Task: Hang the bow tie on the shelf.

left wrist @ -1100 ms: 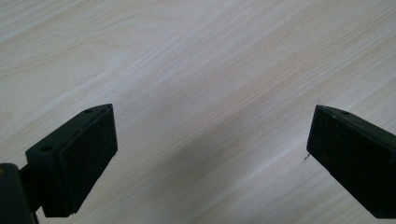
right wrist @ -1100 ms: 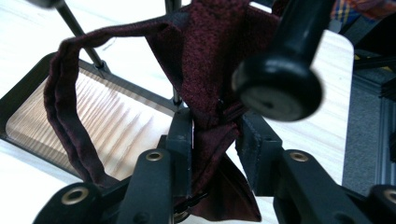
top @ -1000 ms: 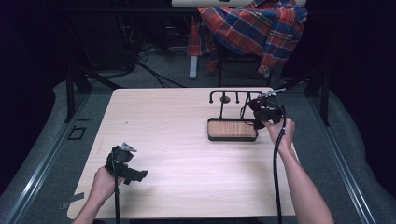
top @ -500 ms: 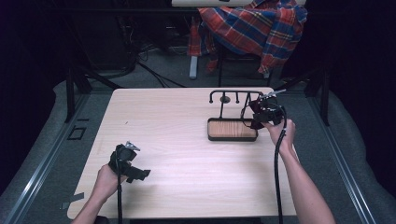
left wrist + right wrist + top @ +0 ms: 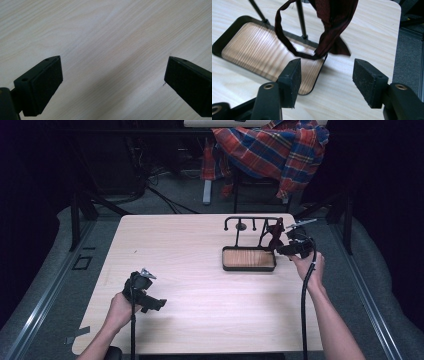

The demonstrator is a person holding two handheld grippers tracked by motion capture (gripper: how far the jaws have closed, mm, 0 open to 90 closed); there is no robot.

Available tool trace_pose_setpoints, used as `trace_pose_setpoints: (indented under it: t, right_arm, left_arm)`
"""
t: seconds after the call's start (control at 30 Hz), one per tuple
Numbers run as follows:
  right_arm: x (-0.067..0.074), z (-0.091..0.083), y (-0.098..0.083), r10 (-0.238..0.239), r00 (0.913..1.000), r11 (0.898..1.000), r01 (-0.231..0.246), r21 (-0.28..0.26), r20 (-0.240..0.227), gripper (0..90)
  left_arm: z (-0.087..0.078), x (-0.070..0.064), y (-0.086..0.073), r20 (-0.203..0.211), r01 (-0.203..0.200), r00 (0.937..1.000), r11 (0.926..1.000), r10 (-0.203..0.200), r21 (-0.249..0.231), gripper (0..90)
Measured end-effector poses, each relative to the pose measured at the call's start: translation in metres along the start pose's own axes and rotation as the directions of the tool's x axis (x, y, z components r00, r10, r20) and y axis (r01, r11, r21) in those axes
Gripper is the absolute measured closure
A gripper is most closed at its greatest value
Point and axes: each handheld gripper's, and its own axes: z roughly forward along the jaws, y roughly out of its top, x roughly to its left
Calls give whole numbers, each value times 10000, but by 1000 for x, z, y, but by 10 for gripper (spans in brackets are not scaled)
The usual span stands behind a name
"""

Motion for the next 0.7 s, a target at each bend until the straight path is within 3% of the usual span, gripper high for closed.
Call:
trace_pose_setpoints:
  t: [0.17,0.4,0.7]
  right_arm:
    - [7,-7,-2,-377,9993,9987,378,332,-30,343]
    - [10,-14,-7,-414,9983,9957,446,811,-405,258]
    - [12,-22,-25,-602,9969,9861,673,1519,-506,170]
  left_arm:
    - [1,-2,1,46,-97,9999,10000,97,-17,18]
    - [-2,1,-2,-64,50,10000,9999,-51,-155,18]
    - [-4,-1,-2,-47,14,10000,9999,-14,-127,18]
